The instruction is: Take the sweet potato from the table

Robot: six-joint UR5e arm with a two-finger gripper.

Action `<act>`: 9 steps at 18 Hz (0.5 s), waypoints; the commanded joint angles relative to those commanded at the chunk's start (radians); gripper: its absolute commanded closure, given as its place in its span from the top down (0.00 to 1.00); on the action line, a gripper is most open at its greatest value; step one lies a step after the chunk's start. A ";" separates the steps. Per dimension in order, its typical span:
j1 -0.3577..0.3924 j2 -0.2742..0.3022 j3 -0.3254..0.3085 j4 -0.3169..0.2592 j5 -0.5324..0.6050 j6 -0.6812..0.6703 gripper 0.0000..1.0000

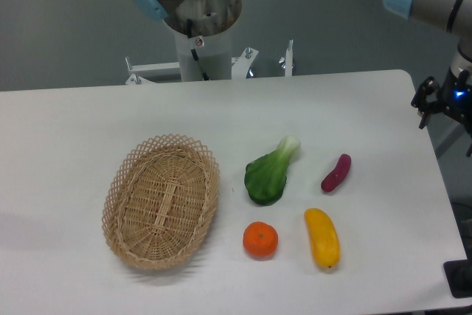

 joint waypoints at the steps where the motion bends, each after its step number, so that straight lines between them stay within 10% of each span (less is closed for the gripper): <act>1: 0.000 0.000 -0.006 0.003 -0.006 -0.017 1.00; 9: -0.005 0.014 -0.067 0.063 -0.009 -0.129 1.00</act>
